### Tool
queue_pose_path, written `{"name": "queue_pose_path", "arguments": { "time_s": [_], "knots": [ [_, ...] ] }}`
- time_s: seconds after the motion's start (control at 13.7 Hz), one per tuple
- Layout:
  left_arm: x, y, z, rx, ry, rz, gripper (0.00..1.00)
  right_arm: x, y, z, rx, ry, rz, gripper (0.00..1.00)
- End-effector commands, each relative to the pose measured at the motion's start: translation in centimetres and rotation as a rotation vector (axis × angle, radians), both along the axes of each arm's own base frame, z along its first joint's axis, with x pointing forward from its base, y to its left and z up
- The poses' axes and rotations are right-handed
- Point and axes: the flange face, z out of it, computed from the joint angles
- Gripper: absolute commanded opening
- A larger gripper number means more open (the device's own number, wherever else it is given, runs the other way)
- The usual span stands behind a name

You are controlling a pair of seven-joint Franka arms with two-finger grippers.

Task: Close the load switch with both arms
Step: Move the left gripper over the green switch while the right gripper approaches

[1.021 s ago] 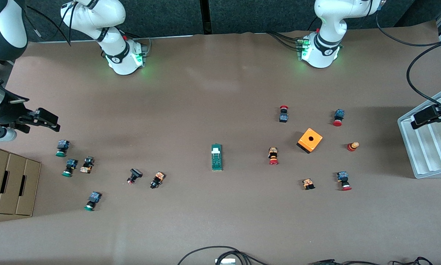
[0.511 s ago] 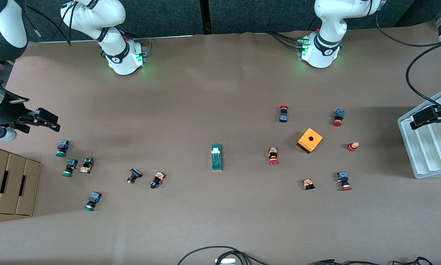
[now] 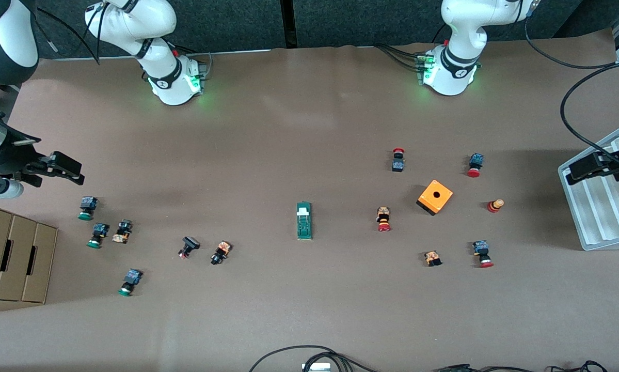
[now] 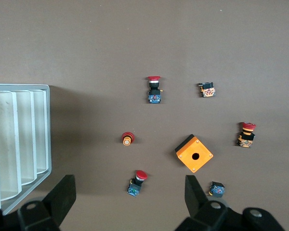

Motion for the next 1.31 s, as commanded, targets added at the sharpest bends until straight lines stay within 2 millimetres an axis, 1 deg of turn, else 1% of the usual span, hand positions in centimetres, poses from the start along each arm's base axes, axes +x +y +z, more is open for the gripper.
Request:
{"name": "queue_pose_path", "arguments": {
  "time_s": [0.0, 0.07, 0.29, 0.44, 0.51, 0.58, 0.73, 0.88, 0.95, 1.09, 1.24],
  "knots": [
    [0.4, -2.1, 0.0, 0.002, -0.012, 0.008, 1.00, 0.3, -0.4, 0.3, 0.003, -0.006, -0.003, 0.99],
    [0.4, -2.9, 0.0, 0.002, -0.012, 0.038, 1.00, 0.3, -0.4, 0.3, 0.003, -0.006, -0.006, 0.99],
    [0.6, -5.8, -0.4, 0.045, -0.013, 0.048, 1.00, 0.3, -0.5, 0.2, 0.002, -0.004, -0.012, 0.99],
    [0.8, -8.1, -0.8, 0.053, -0.015, 0.065, 1.00, 0.4, -0.9, 0.2, 0.003, -0.010, -0.019, 0.99],
    [1.0, -9.1, -1.1, 0.053, -0.023, 0.080, 1.00, 0.4, -0.8, 0.4, 0.002, -0.018, -0.016, 0.99],
    [1.1, -10.6, -1.2, 0.053, -0.035, 0.086, 1.00, 0.4, -0.8, 0.4, 0.000, -0.018, -0.015, 0.99],
    [1.5, -12.2, -1.8, 0.060, -0.051, 0.096, 1.00, 0.4, -1.0, 0.3, 0.001, -0.012, -0.009, 0.99],
    [1.7, -15.3, -2.5, 0.059, -0.074, 0.089, 1.00, 0.5, -0.4, -0.2, 0.001, 0.002, 0.001, 0.99],
    [1.8, -16.6, -2.6, 0.056, -0.089, 0.089, 1.00, 0.8, -0.1, -0.9, 0.000, 0.015, 0.010, 0.99],
    [1.5, -20.1, -2.7, 0.046, -0.117, 0.081, 1.00, 0.3, -0.3, -1.0, 0.013, 0.041, 0.020, 0.99],
    [1.0, -23.4, -2.7, 0.043, -0.160, 0.081, 1.00, 0.7, 0.1, -1.6, 0.011, 0.050, 0.020, 0.99]
  ]
}}
